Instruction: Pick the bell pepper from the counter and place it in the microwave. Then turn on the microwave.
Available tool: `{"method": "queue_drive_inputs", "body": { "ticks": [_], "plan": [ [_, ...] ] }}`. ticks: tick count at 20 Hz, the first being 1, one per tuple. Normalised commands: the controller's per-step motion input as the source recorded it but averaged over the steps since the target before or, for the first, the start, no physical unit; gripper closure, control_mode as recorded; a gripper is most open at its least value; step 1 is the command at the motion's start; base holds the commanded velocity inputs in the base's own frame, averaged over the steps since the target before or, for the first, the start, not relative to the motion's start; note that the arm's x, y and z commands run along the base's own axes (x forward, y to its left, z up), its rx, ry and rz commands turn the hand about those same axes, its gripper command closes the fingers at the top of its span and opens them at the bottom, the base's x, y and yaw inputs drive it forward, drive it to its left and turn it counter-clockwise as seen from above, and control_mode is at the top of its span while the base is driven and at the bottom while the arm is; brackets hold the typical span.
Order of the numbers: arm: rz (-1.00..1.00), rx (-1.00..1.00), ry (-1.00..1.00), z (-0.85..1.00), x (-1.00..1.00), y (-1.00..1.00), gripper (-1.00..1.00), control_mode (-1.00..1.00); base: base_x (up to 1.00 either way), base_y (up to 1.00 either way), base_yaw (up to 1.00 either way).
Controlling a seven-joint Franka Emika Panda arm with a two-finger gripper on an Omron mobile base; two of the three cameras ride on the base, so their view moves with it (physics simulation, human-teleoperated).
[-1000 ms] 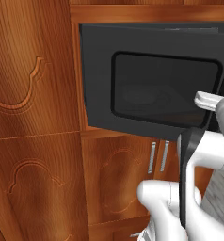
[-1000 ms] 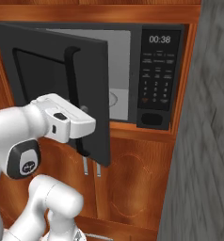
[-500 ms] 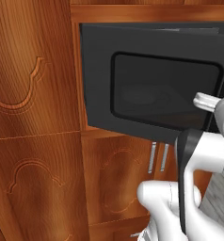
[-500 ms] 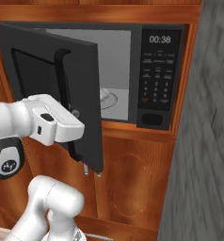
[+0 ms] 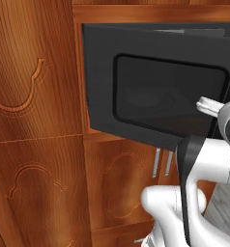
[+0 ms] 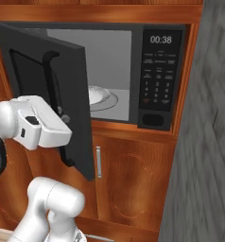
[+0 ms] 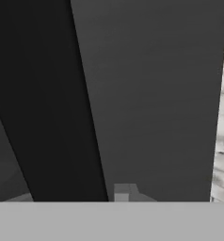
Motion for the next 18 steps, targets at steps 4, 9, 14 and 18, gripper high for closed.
{"method": "queue_drive_inputs", "body": {
  "ticks": [4,9,14,18],
  "plan": [
    [-0.04,0.0,-0.14,0.0,-0.48,0.0,1.0,-1.0,0.0,0.0,0.0],
    [-0.02,-0.01,-0.12,0.0,-0.41,0.02,1.0,-1.0,0.0,0.0,0.0],
    [0.0,-0.02,-0.12,-0.06,-0.33,0.08,1.0,-1.0,0.0,0.0,0.0],
    [0.0,-0.03,-0.14,-0.08,-0.33,0.1,1.0,-1.0,0.0,0.0,0.0]
  ]
}}
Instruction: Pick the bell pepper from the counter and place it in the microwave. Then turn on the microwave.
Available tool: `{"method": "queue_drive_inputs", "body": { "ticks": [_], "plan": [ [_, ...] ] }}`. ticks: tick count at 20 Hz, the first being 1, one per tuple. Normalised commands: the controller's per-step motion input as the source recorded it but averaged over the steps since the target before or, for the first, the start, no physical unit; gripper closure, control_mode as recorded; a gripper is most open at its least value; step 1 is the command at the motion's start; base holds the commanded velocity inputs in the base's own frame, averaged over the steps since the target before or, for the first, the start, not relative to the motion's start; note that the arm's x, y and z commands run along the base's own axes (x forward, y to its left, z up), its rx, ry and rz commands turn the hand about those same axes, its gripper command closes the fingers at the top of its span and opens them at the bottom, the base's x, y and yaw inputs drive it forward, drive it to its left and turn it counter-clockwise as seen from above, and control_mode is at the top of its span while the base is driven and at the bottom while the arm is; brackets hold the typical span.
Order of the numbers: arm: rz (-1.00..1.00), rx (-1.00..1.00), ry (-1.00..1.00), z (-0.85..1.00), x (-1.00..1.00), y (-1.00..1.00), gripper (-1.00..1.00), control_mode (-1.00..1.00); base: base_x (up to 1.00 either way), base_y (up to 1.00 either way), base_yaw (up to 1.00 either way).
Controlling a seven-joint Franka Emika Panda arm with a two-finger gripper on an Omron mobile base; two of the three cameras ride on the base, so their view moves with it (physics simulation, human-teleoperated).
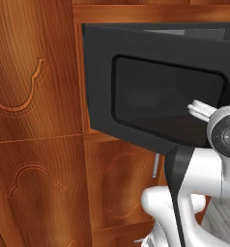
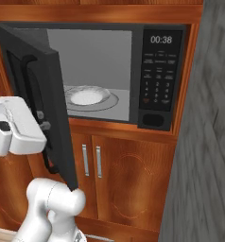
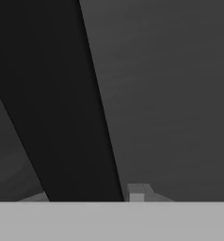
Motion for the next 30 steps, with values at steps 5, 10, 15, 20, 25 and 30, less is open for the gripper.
{"method": "queue_drive_inputs", "body": {
  "ticks": [5,10,15,20,25,30],
  "plan": [
    [0.0,-0.03,-0.14,-0.14,-0.29,0.13,1.0,-1.0,0.0,0.0,0.0],
    [0.0,-0.02,-0.13,-0.13,-0.24,0.12,1.0,-1.0,0.0,0.0,0.0],
    [0.0,0.0,-0.11,-0.08,-0.08,0.06,1.0,-1.0,0.0,0.0,0.0],
    [0.0,0.0,-0.1,-0.06,-0.03,0.03,1.0,-1.0,0.0,0.0,0.0],
    [0.0,-0.06,-0.05,-0.11,-0.07,0.02,-1.0,-1.0,0.0,0.0,0.0],
    [0.0,-0.11,-0.01,0.0,-0.05,0.03,-1.0,-1.0,0.0,0.0,0.0]
  ]
}}
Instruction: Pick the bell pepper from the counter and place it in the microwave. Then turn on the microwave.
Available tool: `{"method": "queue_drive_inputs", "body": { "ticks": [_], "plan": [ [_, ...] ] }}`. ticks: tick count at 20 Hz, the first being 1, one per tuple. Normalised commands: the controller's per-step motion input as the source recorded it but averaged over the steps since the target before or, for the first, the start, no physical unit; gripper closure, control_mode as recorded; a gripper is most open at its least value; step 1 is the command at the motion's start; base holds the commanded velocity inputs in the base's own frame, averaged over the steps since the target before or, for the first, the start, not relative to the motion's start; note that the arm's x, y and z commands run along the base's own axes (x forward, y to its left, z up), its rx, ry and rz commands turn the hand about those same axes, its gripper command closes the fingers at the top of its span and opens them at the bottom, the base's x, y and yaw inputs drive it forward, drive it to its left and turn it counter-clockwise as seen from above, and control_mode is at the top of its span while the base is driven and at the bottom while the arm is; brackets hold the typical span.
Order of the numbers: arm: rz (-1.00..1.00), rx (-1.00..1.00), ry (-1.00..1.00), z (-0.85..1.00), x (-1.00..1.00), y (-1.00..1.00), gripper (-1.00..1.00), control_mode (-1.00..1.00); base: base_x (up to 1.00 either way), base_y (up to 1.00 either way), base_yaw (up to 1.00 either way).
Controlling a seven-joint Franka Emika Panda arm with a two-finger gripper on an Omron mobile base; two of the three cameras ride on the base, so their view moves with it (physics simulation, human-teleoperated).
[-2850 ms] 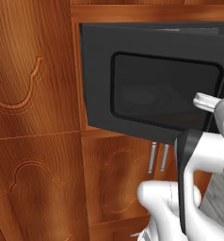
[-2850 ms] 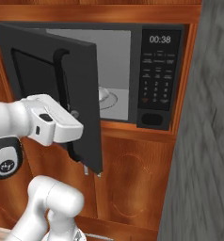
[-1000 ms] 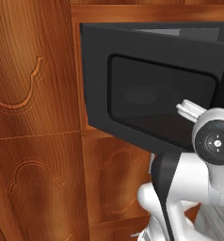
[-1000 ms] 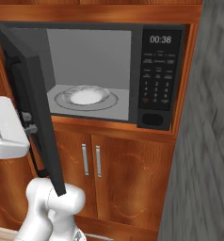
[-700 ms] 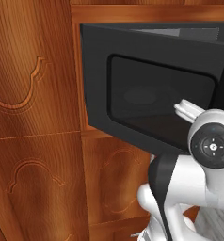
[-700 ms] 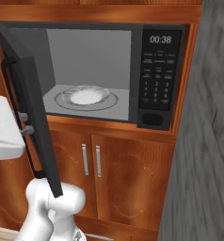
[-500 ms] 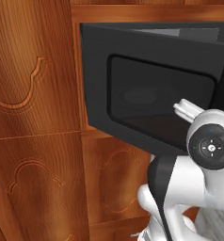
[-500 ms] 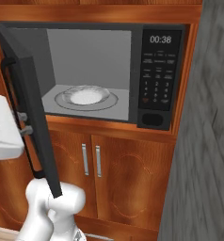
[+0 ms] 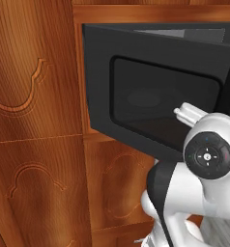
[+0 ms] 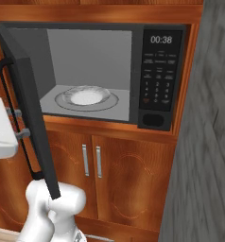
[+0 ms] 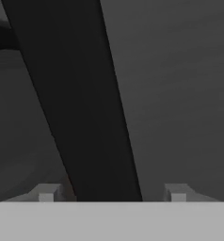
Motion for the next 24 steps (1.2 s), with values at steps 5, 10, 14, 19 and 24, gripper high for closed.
{"method": "queue_drive_inputs", "body": {
  "ticks": [5,10,14,19,24],
  "plan": [
    [0.0,-0.09,0.0,-0.01,-0.11,0.04,-1.0,-1.0,0.0,0.0,0.0],
    [0.0,-0.1,-0.01,-0.04,-0.29,0.05,-1.0,-1.0,0.0,0.0,0.0],
    [0.0,-0.15,-0.06,-0.09,-0.39,0.1,-1.0,-1.0,0.0,0.0,0.0],
    [-0.01,-0.21,-0.12,-0.17,-0.38,0.03,-1.0,-1.0,0.0,0.0,0.0],
    [0.0,-0.11,-0.02,-0.19,-0.2,0.02,-1.0,-1.0,0.0,0.0,0.0]
  ]
}}
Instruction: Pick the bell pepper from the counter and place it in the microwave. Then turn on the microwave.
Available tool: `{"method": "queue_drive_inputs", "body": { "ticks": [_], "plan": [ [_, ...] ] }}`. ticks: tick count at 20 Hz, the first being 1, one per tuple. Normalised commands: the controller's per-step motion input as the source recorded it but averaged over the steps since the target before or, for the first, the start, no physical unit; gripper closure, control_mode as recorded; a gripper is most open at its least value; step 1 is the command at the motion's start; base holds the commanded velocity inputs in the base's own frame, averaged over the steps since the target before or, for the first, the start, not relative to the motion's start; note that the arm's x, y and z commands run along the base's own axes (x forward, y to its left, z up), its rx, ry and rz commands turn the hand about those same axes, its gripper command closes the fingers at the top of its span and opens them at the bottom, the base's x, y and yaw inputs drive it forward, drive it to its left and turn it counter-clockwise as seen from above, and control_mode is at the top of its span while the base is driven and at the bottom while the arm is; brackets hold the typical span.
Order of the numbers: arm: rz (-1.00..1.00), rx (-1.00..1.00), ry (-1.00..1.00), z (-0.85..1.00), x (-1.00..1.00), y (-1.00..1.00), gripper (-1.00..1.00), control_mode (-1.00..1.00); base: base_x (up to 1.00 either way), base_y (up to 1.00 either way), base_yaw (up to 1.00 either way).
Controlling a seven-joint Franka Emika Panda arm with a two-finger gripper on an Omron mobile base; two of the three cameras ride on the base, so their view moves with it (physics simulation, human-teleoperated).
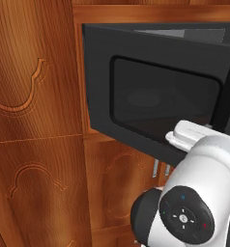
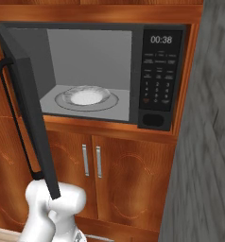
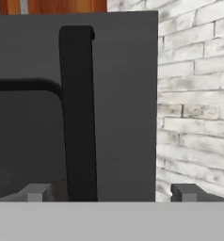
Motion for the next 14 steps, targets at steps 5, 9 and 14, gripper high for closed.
{"method": "queue_drive_inputs", "body": {
  "ticks": [5,9,14],
  "plan": [
    [0.0,-0.08,-0.01,-0.07,-0.36,0.01,-1.0,-1.0,0.0,0.0,0.0],
    [0.03,-0.08,-0.07,-0.03,-0.47,-0.06,-1.0,-1.0,0.0,0.0,0.0],
    [0.08,-0.07,-0.05,-0.04,-0.4,-0.15,-1.0,-1.0,0.0,0.0,0.0]
  ]
}}
